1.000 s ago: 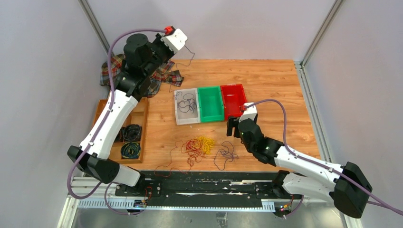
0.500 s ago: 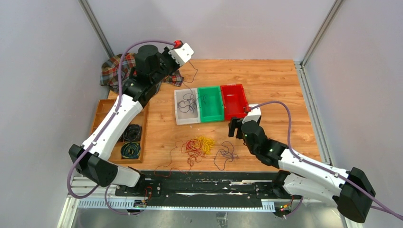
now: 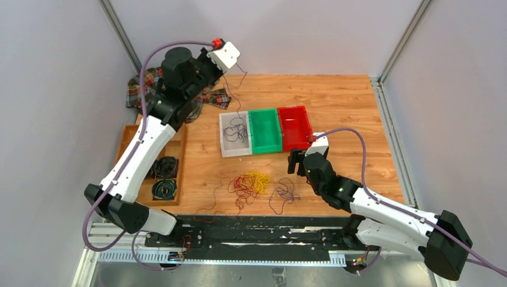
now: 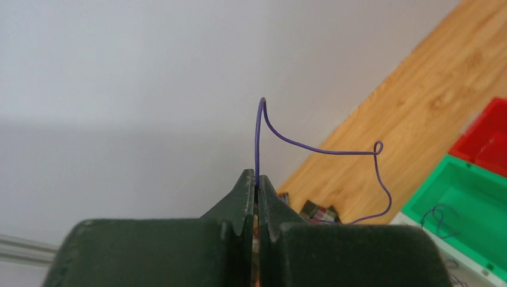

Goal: Untangle the cables

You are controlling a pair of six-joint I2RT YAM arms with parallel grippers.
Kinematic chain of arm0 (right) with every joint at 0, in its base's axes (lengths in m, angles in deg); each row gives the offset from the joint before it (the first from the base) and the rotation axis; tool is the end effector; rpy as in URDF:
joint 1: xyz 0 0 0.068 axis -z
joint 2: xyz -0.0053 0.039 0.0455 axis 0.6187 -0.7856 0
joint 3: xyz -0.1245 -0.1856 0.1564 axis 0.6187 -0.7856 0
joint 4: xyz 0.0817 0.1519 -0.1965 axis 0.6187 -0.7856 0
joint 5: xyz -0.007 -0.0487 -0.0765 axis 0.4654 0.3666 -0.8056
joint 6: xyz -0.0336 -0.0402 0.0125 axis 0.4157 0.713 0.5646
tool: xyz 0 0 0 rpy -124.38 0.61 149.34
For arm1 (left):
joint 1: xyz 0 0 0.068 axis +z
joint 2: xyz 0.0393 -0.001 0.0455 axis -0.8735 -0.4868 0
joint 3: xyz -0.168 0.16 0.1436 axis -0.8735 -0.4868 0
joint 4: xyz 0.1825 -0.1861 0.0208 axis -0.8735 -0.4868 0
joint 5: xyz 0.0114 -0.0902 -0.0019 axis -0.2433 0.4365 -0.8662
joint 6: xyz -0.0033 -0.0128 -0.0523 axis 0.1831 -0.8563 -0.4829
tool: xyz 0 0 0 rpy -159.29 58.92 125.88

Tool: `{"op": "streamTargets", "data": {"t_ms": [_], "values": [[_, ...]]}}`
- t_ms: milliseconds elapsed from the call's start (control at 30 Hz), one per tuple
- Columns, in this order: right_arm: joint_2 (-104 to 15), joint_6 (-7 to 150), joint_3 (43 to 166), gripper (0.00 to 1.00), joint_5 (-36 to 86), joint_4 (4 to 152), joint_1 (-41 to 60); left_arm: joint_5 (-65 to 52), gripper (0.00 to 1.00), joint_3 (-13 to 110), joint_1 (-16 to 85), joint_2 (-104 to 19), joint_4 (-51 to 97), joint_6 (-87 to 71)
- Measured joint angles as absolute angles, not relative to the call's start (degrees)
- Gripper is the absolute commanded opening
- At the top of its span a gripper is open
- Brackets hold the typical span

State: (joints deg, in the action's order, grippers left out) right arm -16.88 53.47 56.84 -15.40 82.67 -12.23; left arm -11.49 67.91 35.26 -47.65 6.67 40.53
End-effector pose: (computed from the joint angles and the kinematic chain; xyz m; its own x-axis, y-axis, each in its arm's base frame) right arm 0.1463 0.1467 0.2387 -0.3424 0.1357 -0.9297 -0.1974 0.9570 0.2124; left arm 0.2830 -0.1381 0.4747 0.2530 0.5439 -0.8001 0.4165 0.6852 0.5975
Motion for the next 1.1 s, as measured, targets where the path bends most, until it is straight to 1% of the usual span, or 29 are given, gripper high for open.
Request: {"op": "streamTargets", "data": {"t_ms": [100, 200, 467, 600, 700, 900, 1100], "values": [[-16.9, 53.5, 56.8, 0.76, -15.4, 82.7, -12.2, -11.4, 0.01, 72.0, 35.3, -47.6, 7.1, 39.5], [-17.0, 53.2, 56.8, 0.76, -15.4, 82.7, -12.2, -11.4, 0.0, 72.8, 35.3, -47.1, 8.1, 38.0], [-17.1, 52.6, 56.6, 0.76, -15.4, 82.7, -12.2, -10.8, 0.0, 64.6, 35.1, -46.3, 7.1, 35.0], [-17.1, 52.6, 56.5, 0.76, -15.4, 82.7, -12.2, -10.5, 0.01, 63.7, 35.0, -46.5, 6.4, 34.7], [-16.6, 52.4, 56.0, 0.76, -15.4, 82.7, -12.2, -10.4, 0.01, 62.0, 35.0, -46.3, 8.0, 35.7], [-15.0, 52.3, 54.5, 0.76, -15.4, 82.6, -12.2, -11.6, 0.0, 54.4, 34.9, -46.6, 8.6, 38.7], [-14.9, 52.2, 54.3, 0.77, -15.4, 82.7, -12.2, -13.1, 0.0, 55.1, 34.9, -49.9, 6.6, 39.2]]}}
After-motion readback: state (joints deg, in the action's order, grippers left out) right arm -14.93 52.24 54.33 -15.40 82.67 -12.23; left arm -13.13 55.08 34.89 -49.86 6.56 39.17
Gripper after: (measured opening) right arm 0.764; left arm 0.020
